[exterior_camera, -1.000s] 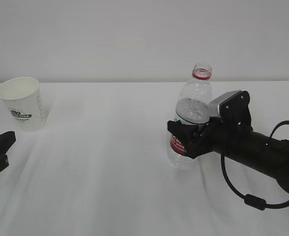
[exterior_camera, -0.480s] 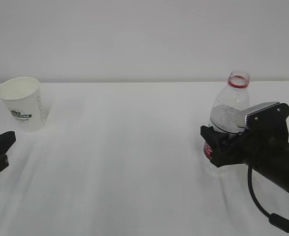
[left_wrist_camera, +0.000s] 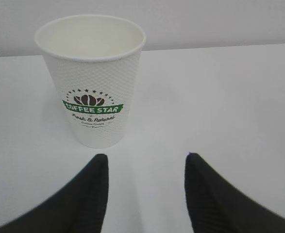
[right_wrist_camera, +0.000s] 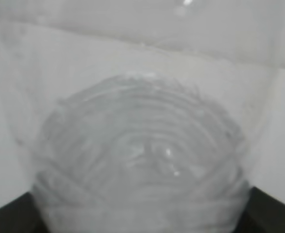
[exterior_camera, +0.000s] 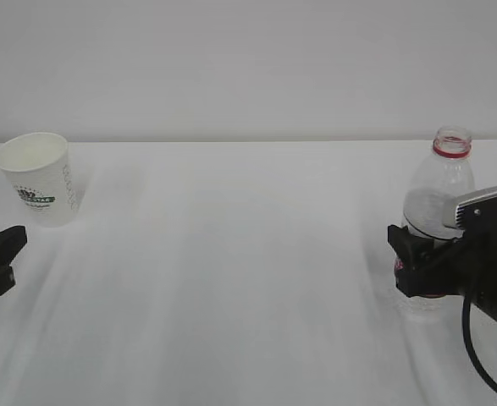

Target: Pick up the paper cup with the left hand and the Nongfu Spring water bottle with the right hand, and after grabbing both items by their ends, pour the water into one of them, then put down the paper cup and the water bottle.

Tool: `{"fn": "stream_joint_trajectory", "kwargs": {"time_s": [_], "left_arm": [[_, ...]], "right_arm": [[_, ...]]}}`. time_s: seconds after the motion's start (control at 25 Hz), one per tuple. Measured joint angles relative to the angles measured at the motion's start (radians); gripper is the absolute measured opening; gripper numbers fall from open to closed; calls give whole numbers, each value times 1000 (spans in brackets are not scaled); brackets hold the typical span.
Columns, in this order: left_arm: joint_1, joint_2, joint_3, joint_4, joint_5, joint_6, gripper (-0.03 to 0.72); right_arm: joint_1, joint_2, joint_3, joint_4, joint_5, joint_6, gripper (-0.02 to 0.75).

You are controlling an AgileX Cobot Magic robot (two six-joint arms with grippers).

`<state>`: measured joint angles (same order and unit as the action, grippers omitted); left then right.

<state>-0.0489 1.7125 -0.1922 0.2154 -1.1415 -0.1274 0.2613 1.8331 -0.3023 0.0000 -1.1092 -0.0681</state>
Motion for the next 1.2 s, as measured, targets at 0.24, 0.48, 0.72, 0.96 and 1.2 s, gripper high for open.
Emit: {"fn": "stream_joint_trajectory", "kwargs": {"time_s": [0.24,0.48,0.72,0.96,1.2], "left_arm": [[0,0,0,0,0,0,372],[0,0,0,0,0,0,372],[0,0,0,0,0,0,372],[0,0,0,0,0,0,372],[0,0,0,0,0,0,372]], "right_arm": [[0,-39,30,103,3,-18,497],[0,-51,34,167,5,-18,496],[0,-88,34,208,9,-38,496],[0,-156,34,239,9,-59,496],[0,-158,0,246,13,-76,496]]}}
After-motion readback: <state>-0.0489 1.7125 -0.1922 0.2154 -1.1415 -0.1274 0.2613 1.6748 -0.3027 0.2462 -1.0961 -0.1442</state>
